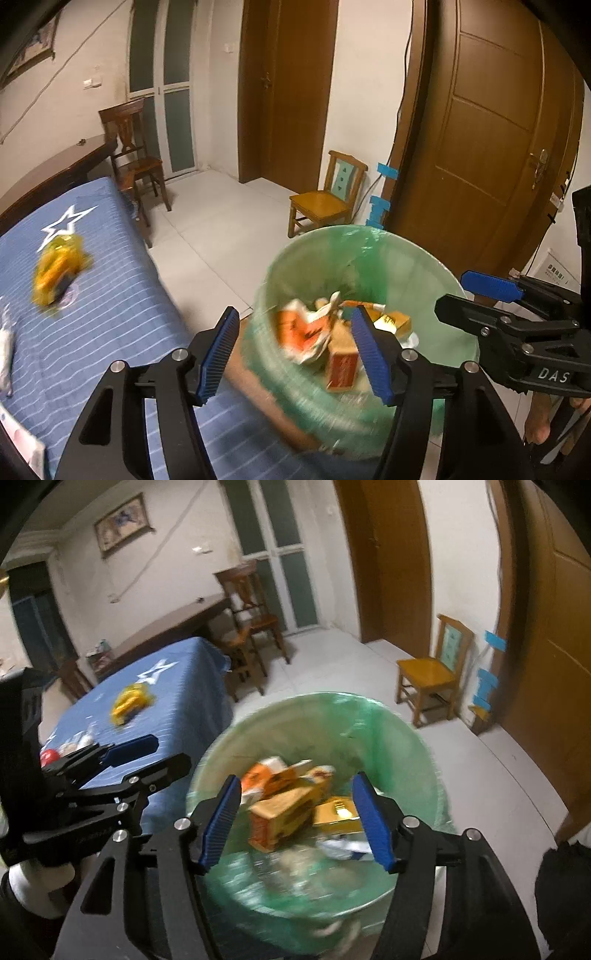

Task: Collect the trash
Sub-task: 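Move both open grippers back toward the trash on the table, then grasp the beige sponge with the left gripper while the right grasps the white medicine box, then lift and carry the sponge and medicine box with both grippers over the green bin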

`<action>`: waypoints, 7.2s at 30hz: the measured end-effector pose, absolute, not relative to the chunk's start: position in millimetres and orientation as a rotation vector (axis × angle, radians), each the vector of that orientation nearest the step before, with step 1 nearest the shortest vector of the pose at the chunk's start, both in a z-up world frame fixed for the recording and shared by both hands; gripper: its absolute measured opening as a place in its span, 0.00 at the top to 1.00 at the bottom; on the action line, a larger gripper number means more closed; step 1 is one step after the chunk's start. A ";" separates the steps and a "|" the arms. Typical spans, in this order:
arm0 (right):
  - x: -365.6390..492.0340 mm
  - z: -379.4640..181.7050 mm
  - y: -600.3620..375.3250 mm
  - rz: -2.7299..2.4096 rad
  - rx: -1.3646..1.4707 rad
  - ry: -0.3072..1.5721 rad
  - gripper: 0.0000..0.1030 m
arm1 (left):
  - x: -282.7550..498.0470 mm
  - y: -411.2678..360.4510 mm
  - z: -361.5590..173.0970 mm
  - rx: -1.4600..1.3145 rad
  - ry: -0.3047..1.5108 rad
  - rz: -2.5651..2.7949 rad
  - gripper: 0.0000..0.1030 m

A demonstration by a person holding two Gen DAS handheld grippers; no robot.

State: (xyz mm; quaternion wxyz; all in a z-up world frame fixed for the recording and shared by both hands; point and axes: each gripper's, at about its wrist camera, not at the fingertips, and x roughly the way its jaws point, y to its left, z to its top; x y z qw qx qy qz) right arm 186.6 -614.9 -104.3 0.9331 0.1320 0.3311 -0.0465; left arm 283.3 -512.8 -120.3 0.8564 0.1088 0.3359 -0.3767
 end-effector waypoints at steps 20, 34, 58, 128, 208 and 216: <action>216.7 -107.5 -431.5 0.287 0.160 0.729 0.31 | 295.1 -171.0 -95.2 -0.033 0.738 -0.446 0.37; 245.2 -107.7 -335.5 0.446 0.088 0.773 0.31 | 346.1 -18.5 -90.8 -0.115 0.744 -0.225 0.34; 344.2 -130.2 -236.9 0.493 -0.191 0.882 0.28 | 342.7 26.4 -132.1 -0.185 0.875 -0.181 0.29; 287.7 -130.6 -190.5 0.711 -0.285 0.981 0.32 | 421.0 77.9 -135.1 0.030 0.887 -0.114 0.51; 179.8 -16.9 -475.5 -0.129 0.023 0.435 0.52 | 219.2 -323.9 -11.2 0.109 0.377 -0.558 0.70; 182.4 -22.4 -531.0 -0.225 0.032 0.490 0.52 | 235.0 -407.1 -25.5 0.144 0.441 -0.685 0.70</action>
